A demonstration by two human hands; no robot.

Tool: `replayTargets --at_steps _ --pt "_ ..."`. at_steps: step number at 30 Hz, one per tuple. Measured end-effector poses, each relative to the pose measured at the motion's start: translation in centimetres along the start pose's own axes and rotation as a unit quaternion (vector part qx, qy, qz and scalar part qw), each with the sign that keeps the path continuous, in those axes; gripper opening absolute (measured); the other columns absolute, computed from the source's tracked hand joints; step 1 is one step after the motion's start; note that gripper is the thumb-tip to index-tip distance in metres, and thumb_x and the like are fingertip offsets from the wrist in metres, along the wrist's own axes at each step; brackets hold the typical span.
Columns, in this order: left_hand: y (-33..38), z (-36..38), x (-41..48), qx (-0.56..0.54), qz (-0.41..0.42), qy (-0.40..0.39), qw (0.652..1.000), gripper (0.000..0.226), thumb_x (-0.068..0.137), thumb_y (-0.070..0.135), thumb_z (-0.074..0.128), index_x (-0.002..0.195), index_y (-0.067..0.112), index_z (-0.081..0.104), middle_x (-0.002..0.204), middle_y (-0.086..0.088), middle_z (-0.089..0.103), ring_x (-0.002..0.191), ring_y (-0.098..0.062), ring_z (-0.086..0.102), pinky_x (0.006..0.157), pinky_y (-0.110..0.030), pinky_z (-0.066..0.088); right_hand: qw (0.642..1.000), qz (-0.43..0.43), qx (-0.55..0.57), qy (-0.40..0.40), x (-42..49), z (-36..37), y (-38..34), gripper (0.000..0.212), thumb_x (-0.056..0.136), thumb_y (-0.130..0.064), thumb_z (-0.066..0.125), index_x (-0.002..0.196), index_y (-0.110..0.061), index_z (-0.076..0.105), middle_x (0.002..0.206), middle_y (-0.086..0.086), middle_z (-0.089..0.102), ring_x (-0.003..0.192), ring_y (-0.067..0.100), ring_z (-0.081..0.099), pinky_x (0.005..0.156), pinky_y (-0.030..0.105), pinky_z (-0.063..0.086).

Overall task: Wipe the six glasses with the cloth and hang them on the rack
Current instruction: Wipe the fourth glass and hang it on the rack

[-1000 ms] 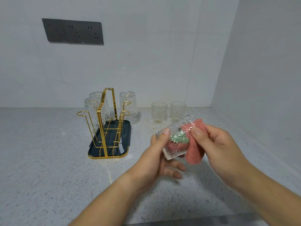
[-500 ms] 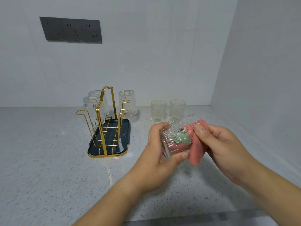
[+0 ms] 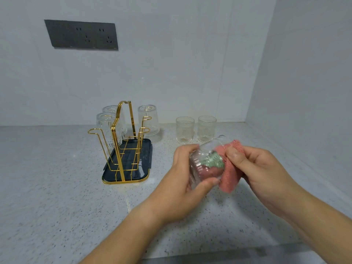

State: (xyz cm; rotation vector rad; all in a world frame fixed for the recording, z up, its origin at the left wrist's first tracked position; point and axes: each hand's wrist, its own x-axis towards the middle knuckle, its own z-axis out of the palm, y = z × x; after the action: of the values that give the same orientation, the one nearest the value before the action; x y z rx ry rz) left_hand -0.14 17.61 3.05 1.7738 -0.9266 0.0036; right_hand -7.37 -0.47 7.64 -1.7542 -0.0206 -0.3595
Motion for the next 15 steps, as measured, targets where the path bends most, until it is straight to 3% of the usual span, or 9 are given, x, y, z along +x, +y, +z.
replayTargets --at_steps 2,3,5,8,9,11,13,15 --pt "-0.6 0.0 -0.1 0.078 0.046 0.007 0.996 0.061 0.091 0.043 0.071 0.132 0.053 0.027 0.137 0.007 0.04 0.12 0.002 0.055 0.101 -0.018 0.048 0.999 0.022 0.035 0.011 0.2 -0.1 0.2 0.036 0.084 -0.042 0.059 0.1 -0.017 0.081 0.092 0.013 0.081 0.088 0.026 0.077 0.087 0.044 0.059" --pt "-0.6 0.2 -0.1 0.042 0.033 0.004 0.999 0.062 0.091 0.042 0.073 0.133 0.051 0.028 0.139 0.005 0.042 0.12 0.0 0.057 0.102 -0.022 0.05 0.999 0.027 0.043 0.015 0.3 -0.1 0.1 0.036 0.083 -0.042 0.06 0.099 -0.018 0.081 0.094 0.013 0.081 0.091 0.027 0.077 0.09 0.044 0.058" --pt "0.0 0.6 0.1 -0.122 -0.044 -0.01 0.992 0.06 0.093 0.038 0.076 0.135 0.039 0.033 0.133 -0.002 0.056 0.105 -0.002 0.067 0.087 -0.026 0.057 0.999 0.028 0.042 0.014 0.1 0.0 -0.1 0.036 0.084 -0.043 0.059 0.097 -0.018 0.082 0.093 0.013 0.081 0.09 0.028 0.077 0.089 0.043 0.057" --pt "1.0 0.9 0.5 -0.372 -0.21 -0.05 0.903 0.062 0.09 0.055 0.064 0.137 0.02 0.045 0.113 -0.013 0.072 0.075 -0.021 0.072 0.06 -0.03 0.058 1.0 0.004 -0.001 0.008 -0.3 0.2 -0.2 0.035 0.087 -0.043 0.057 0.082 -0.017 0.08 0.07 0.009 0.077 0.069 0.024 0.073 0.075 0.035 0.059" --pt "1.1 0.8 0.7 -0.422 -0.241 -0.067 0.871 0.069 0.088 0.057 0.062 0.139 0.012 0.05 0.108 -0.015 0.072 0.068 -0.023 0.07 0.055 -0.029 0.056 1.0 -0.009 -0.017 0.005 -0.5 0.4 -0.4 0.035 0.087 -0.043 0.057 0.073 -0.018 0.077 0.062 0.009 0.073 0.059 0.019 0.069 0.066 0.028 0.058" --pt "1.0 0.4 0.9 -0.459 -0.25 -0.065 0.85 0.072 0.087 0.05 0.065 0.141 0.004 0.052 0.103 -0.016 0.068 0.062 -0.02 0.065 0.052 -0.026 0.055 0.999 -0.028 -0.032 -0.004 -0.9 0.6 -0.5 0.036 0.086 -0.042 0.056 0.064 -0.019 0.073 0.058 0.011 0.071 0.053 0.015 0.065 0.06 0.022 0.055" --pt "1.0 0.3 0.6 -0.433 -0.217 -0.031 0.875 0.063 0.086 0.041 0.07 0.134 0.005 0.05 0.102 -0.014 0.069 0.066 -0.021 0.066 0.056 -0.029 0.057 0.999 -0.036 -0.03 -0.01 -0.9 0.5 -0.7 0.034 0.086 -0.042 0.056 0.066 -0.024 0.075 0.06 0.013 0.072 0.055 0.017 0.068 0.064 0.021 0.057" --pt "0.9 0.3 0.3 -0.312 -0.138 -0.004 0.94 0.047 0.089 0.031 0.076 0.124 0.015 0.048 0.11 -0.008 0.07 0.081 -0.018 0.071 0.071 -0.031 0.062 0.999 -0.036 -0.026 -0.008 -0.6 0.4 -0.7 0.035 0.087 -0.044 0.054 0.076 -0.022 0.078 0.062 0.011 0.074 0.062 0.022 0.071 0.071 0.026 0.06"
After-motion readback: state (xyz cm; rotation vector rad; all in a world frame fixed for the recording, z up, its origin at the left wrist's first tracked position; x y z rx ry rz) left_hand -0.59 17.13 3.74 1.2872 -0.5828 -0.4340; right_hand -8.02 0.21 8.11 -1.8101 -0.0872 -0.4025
